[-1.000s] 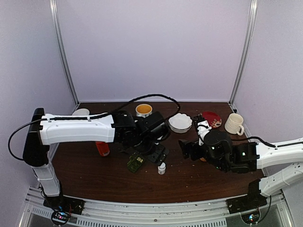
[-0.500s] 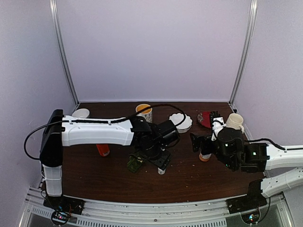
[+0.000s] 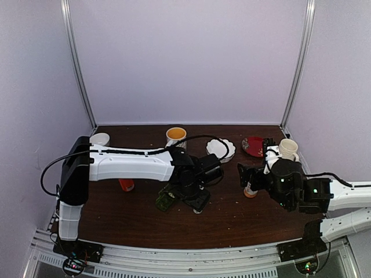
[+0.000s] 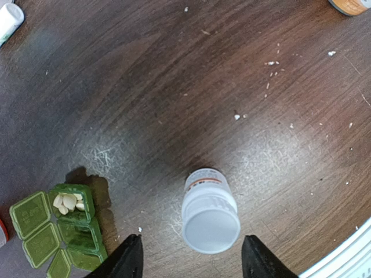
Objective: Sort the pills into containers
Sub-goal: Pick up the pill bottle from the center of the board.
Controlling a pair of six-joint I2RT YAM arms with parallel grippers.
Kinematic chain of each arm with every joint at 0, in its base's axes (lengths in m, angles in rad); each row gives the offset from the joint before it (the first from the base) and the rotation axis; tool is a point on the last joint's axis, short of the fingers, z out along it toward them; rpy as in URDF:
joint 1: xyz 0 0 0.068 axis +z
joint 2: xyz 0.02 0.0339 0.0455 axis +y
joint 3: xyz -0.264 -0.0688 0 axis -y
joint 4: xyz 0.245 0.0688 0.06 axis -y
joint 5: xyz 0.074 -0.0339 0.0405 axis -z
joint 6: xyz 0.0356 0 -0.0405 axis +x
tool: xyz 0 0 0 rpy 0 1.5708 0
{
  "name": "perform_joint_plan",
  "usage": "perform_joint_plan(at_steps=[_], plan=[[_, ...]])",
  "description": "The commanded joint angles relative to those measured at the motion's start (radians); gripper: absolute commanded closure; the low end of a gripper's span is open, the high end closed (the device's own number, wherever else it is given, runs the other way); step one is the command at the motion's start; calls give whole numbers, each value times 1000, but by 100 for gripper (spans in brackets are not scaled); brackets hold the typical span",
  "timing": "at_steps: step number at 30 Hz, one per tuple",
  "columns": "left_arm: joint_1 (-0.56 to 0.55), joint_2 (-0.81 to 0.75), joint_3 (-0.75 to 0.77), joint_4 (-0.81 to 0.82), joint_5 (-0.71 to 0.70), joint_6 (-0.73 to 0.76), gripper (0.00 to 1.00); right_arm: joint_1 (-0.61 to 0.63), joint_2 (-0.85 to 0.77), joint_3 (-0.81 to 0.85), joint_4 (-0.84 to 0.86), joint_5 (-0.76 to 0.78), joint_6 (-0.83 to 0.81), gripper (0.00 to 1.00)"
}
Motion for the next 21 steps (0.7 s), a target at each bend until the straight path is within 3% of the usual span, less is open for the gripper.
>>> perform_joint_plan(at_steps=[1, 21], plan=[[1, 15, 43, -2, 13, 0, 42, -4, -23, -10, -2, 20, 1, 0], [3, 75, 110, -39, 22, 19, 58, -7, -53, -32, 1, 10, -1, 0]])
